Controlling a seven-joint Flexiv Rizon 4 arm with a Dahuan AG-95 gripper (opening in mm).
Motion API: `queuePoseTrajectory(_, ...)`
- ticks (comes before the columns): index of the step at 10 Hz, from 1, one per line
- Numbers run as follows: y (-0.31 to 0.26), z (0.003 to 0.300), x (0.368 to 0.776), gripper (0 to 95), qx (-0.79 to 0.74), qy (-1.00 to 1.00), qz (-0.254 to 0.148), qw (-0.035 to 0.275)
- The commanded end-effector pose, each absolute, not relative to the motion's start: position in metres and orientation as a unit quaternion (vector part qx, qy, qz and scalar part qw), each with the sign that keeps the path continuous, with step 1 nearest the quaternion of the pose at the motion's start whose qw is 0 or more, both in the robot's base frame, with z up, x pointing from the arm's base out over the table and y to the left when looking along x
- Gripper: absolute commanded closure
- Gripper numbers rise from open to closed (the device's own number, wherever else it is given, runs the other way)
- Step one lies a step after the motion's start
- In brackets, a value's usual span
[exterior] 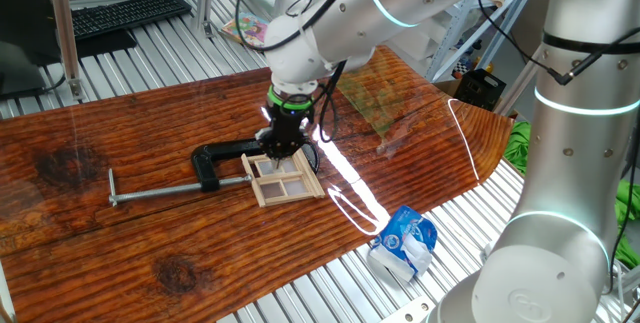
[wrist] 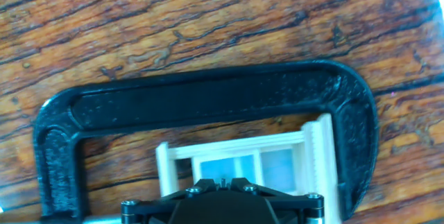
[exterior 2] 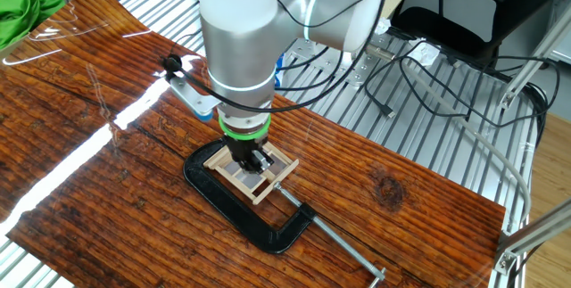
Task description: Close a sliding window
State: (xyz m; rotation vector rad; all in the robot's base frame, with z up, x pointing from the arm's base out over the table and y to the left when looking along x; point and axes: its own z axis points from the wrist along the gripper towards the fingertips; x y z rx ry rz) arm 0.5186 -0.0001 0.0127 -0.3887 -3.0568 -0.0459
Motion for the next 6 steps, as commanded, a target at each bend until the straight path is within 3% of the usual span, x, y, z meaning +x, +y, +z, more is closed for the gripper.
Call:
queuePoseTrajectory(1,-0.0055,0.0132,0.5174,95.0,-0.122,-0.992,-0.014,0.030)
queuePoseTrajectory(6,-0.0102,0.0153,0.5172,95.0,-0.119,-0.992,-0.014,0.031)
